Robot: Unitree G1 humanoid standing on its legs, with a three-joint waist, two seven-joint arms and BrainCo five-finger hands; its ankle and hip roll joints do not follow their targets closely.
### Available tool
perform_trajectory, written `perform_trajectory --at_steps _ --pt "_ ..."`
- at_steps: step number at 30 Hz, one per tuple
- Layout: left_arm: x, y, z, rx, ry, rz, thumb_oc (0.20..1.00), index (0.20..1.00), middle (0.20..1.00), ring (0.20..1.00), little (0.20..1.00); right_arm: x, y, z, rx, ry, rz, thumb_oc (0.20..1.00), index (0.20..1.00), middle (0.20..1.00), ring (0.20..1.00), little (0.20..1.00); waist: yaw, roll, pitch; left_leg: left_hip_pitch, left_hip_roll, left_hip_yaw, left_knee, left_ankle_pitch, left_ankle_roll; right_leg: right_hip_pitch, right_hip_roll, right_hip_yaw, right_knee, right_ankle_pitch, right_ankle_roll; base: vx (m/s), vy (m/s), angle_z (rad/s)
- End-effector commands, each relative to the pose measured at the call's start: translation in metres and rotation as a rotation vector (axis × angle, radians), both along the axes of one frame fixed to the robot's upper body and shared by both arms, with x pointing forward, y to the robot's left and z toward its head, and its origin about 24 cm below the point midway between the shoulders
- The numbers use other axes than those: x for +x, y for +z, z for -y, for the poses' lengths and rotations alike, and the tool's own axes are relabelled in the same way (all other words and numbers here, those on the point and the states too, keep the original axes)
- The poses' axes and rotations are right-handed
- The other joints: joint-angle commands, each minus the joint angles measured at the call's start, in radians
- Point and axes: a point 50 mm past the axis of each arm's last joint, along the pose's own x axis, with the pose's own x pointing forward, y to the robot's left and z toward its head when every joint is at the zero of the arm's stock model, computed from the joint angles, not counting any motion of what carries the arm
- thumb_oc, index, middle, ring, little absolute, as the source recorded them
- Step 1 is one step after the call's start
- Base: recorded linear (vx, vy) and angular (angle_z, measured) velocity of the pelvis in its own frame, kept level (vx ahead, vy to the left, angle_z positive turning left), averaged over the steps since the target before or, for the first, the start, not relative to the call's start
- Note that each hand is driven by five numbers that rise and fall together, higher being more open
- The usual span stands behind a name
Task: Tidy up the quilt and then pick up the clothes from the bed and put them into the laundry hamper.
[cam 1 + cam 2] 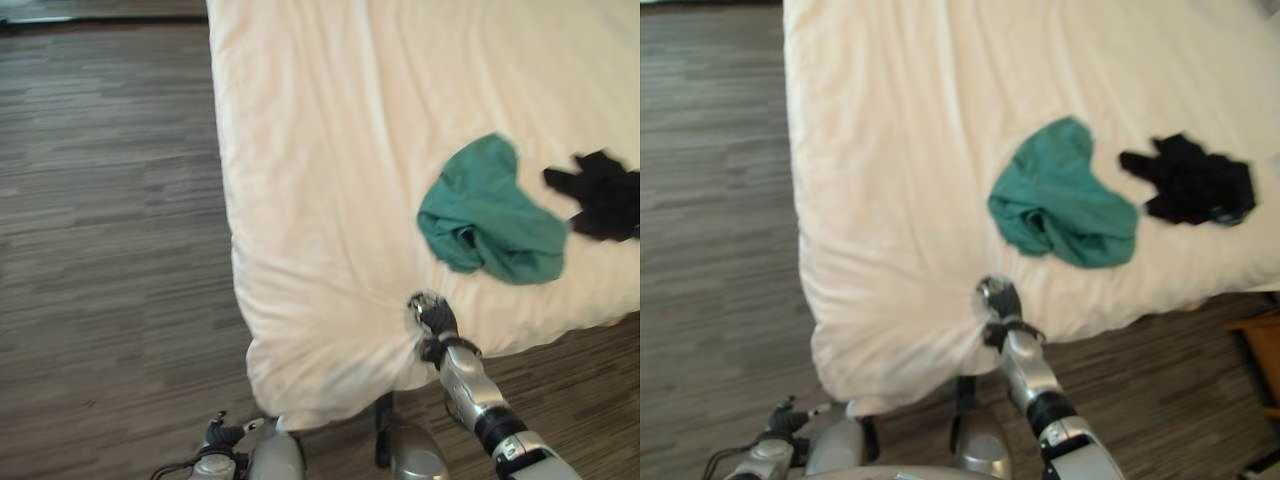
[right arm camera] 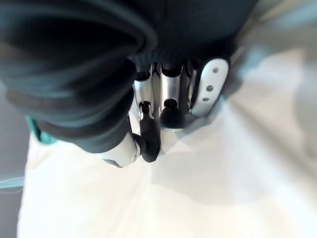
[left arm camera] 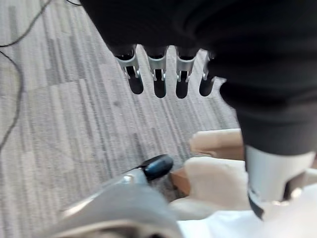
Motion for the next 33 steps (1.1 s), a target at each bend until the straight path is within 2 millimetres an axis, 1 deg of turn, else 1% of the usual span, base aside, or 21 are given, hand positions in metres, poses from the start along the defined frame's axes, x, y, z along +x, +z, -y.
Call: perform_trajectory --at_steps 1,3,5,6,8,9,10,13,14,16,18,21,22,24,25,26,27,28,31,32,33 --pt "-0.003 -0.007 0.013 -0.02 0.079 -0.039 1.0 1.0 1.0 1.0 1.0 -0.206 -0.099 0.074 -0.172 -0.135 -0.951 0.2 0.2 0.2 0.2 0.2 -0.056 0.093 0.034 0.0 0.025 0.004 0.061 -0.084 0.029 -0.025 0.013 0.041 0.03 -0.017 0.053 0.06 0.124 -0.16" --pt "-0.002 -0.009 0.021 -0.034 0.074 -0.061 1.0 1.0 1.0 1.0 1.0 -0.233 -0.103 0.068 -0.182 -0.054 -1.08 0.2 0.2 0.2 0.2 0.2 -0.072 0.104 0.002 0.031 0.021 0.018 0.057 -0.093 0.036 -0.018 0.014 0.059 0.046 -0.022 0.053 0.09 0.164 -0.28" --pt "-0.001 -0.011 0.026 -0.042 0.057 -0.076 1.0 1.0 1.0 1.0 1.0 -0.249 -0.105 0.062 -0.144 -0.004 -1.156 0.2 0.2 0.2 0.2 0.2 -0.09 0.116 -0.019 0.055 0.015 0.02 0.055 -0.104 0.043 -0.009 0.016 0.09 0.061 -0.035 0.053 0.09 0.135 -0.26" --pt "-0.001 -0.011 0.028 -0.043 0.051 -0.083 1.0 1.0 1.0 1.0 1.0 -0.253 -0.105 0.059 -0.115 0.007 -1.182 0.322 0.322 0.322 0.322 0.322 -0.095 0.119 -0.024 0.06 0.014 0.02 0.055 -0.108 0.045 -0.006 0.015 0.098 0.065 -0.039 0.053 0.07 0.08 -0.15" --pt "-0.002 -0.012 0.029 -0.044 0.043 -0.099 1.0 1.0 1.0 1.0 1.0 -0.258 -0.105 0.056 -0.086 0.012 -1.208 0.849 0.849 0.849 0.849 0.849 -0.102 0.125 -0.033 0.069 0.012 0.021 0.054 -0.112 0.046 0.001 0.013 0.108 0.069 -0.044 0.054 0.1 0.066 -0.27" --pt "-0.01 -0.015 0.031 -0.03 0.026 -0.156 1.0 1.0 1.0 1.0 1.0 -0.26 -0.105 0.055 -0.066 -0.007 -1.231 1.0 1.0 1.0 1.0 1.0 -0.114 0.133 -0.045 0.096 0.005 0.031 0.047 -0.117 0.045 0.015 0.005 0.118 0.056 -0.038 0.06 0.13 0.057 -0.42" --pt "-0.013 -0.016 0.03 -0.026 0.021 -0.174 1.0 1.0 1.0 1.0 1.0 -0.259 -0.105 0.056 -0.071 -0.014 -1.229 1.0 1.0 1.0 1.0 1.0 -0.116 0.134 -0.046 0.101 0.005 0.035 0.045 -0.119 0.044 0.016 0.003 0.117 0.052 -0.035 0.062 0.15 0.034 -0.51" --pt "-0.037 -0.022 0.03 -0.018 0.038 -0.277 1.0 1.0 1.0 1.0 1.0 -0.246 -0.102 0.07 -0.197 -0.011 -1.209 1.0 1.0 1.0 1.0 1.0 -0.112 0.129 -0.04 0.136 0.016 0.132 0.06 -0.133 0.027 0.014 -0.033 0.01 0.011 0.012 0.087 0.0 -0.04 -0.61" --pt "-0.044 -0.024 0.031 -0.025 0.055 -0.291 1.0 1.0 1.0 1.0 1.0 -0.241 -0.101 0.074 -0.25 0.012 -1.205 1.0 1.0 1.0 1.0 1.0 -0.107 0.126 -0.038 0.141 0.026 0.174 0.071 -0.137 0.021 0.005 -0.046 -0.046 0.011 0.024 0.092 -0.03 -0.058 -1.03" --pt "-0.065 -0.028 0.035 -0.052 0.131 -0.318 1.0 1.0 1.0 1.0 1.0 -0.23 -0.099 0.082 -0.375 0.07 -1.193 1.0 1.0 1.0 1.0 1.0 -0.076 0.129 -0.033 0.167 0.06 0.285 0.119 -0.179 0.005 -0.015 -0.079 -0.246 0.055 0.036 0.097 -0.06 -0.093 -1.84" --pt "-0.076 -0.03 0.038 -0.062 0.176 -0.328 1.0 1.0 1.0 1.0 1.0 -0.226 -0.098 0.083 -0.41 0.086 -1.192 1.0 1.0 1.0 1.0 1.0 -0.054 0.131 -0.034 0.175 0.067 0.326 0.125 -0.183 0.006 -0.03 -0.104 -0.331 0.11 0.04 0.095 -0.11 -0.137 -2.58" --pt "-0.082 -0.03 0.036 -0.035 0.178 -0.347 1.0 1.0 1.0 1.0 1.0 -0.232 -0.099 0.084 -0.378 0.06 -1.214 1.0 1.0 1.0 1.0 1.0 -0.04 0.141 -0.042 0.159 0.075 0.325 0.145 -0.178 0.012 -0.023 -0.131 -0.331 0.183 0.002 0.081 -0.06 -0.274 -1.65" --pt "-0.082 -0.029 0.032 -0.012 0.165 -0.358 1.0 1.0 1.0 1.0 1.0 -0.238 -0.099 0.085 -0.355 0.042 -1.227 1.0 1.0 1.0 1.0 1.0 -0.041 0.155 -0.047 0.126 0.088 0.293 0.181 -0.166 0.018 -0.004 -0.149 -0.28 0.251 -0.051 0.057 0.01 -0.369 -0.73" --pt "-0.08 -0.028 0.03 -0.001 0.158 -0.358 1.0 1.0 1.0 1.0 1.0 -0.242 -0.099 0.086 -0.342 0.028 -1.231 1.0 1.0 1.0 1.0 1.0 -0.045 0.165 -0.051 0.103 0.099 0.27 0.204 -0.161 0.019 0.002 -0.151 -0.238 0.291 -0.086 0.041 0.05 -0.383 -0.5" --pt "-0.073 -0.026 0.023 0.019 0.15 -0.353 1.0 1.0 1.0 1.0 1.0 -0.25 -0.099 0.086 -0.305 -0.01 -1.247 1.0 1.0 1.0 1.0 1.0 -0.069 0.175 -0.059 0.071 0.122 0.231 0.243 -0.158 0.018 0.032 -0.126 -0.156 0.301 -0.159 0.032 0.1 -0.436 -0.57" --pt "-0.072 -0.026 0.022 0.022 0.154 -0.353 1.0 1.0 1.0 1.0 1.0 -0.251 -0.099 0.085 -0.297 -0.019 -1.251 1.0 1.0 1.0 1.0 1.0 -0.073 0.176 -0.061 0.068 0.129 0.226 0.249 -0.157 0.014 0.033 -0.122 -0.151 0.3 -0.165 0.029 0.18 -0.67 -0.47" --pt "-0.072 -0.025 0.018 0.0 0.201 -0.354 1.0 1.0 1.0 1.0 1.0 -0.253 -0.099 0.085 -0.309 -0.025 -1.254 1.0 1.0 1.0 1.0 1.0 -0.08 0.175 -0.066 0.058 0.173 0.243 0.299 -0.161 -0.005 0.065 -0.101 -0.17 0.279 -0.196 0.029 0.14 -0.493 -0.16" --pt "-0.072 -0.025 0.018 -0.018 0.226 -0.358 1.0 1.0 1.0 1.0 1.0 -0.253 -0.099 0.087 -0.314 -0.036 -1.246 1.0 1.0 1.0 1.0 1.0 -0.085 0.177 -0.071 0.067 0.197 0.25 0.312 -0.163 -0.014 0.074 -0.086 -0.18 0.269 -0.203 0.023 0.14 -0.546 -0.36" --pt "-0.077 -0.027 0.022 -0.054 0.234 -0.386 1.0 1.0 1.0 1.0 1.0 -0.248 -0.098 0.092 -0.308 -0.11 -1.198 1.0 1.0 1.0 1.0 1.0 -0.097 0.177 -0.082 0.074 0.249 0.239 0.349 -0.164 -0.033 0.077 -0.045 -0.172 0.252 -0.213 -0.001 0.1 -0.39 -0.6" --pt "-0.08 -0.028 0.026 -0.06 0.244 -0.391 1.0 1.0 1.0 1.0 1.0 -0.242 -0.097 0.096 -0.308 -0.133 -1.175 1.0 1.0 1.0 1.0 1.0 -0.093 0.177 -0.081 0.058 0.263 0.213 0.379 -0.161 -0.039 0.081 -0.032 -0.167 0.246 -0.219 -0.012 0.11 -0.332 -1.07" --pt "-0.087 -0.03 0.034 -0.071 0.282 -0.39 1.0 1.0 1.0 1.0 1.0 -0.231 -0.095 0.102 -0.311 -0.138 -1.129 1.0 1.0 1.0 1.0 1.0 -0.08 0.177 -0.081 0.049 0.248 0.139 0.392 -0.168 -0.038 0.075 -0.008 -0.15 0.236 -0.22 -0.025 0.05 -0.346 -1.15"
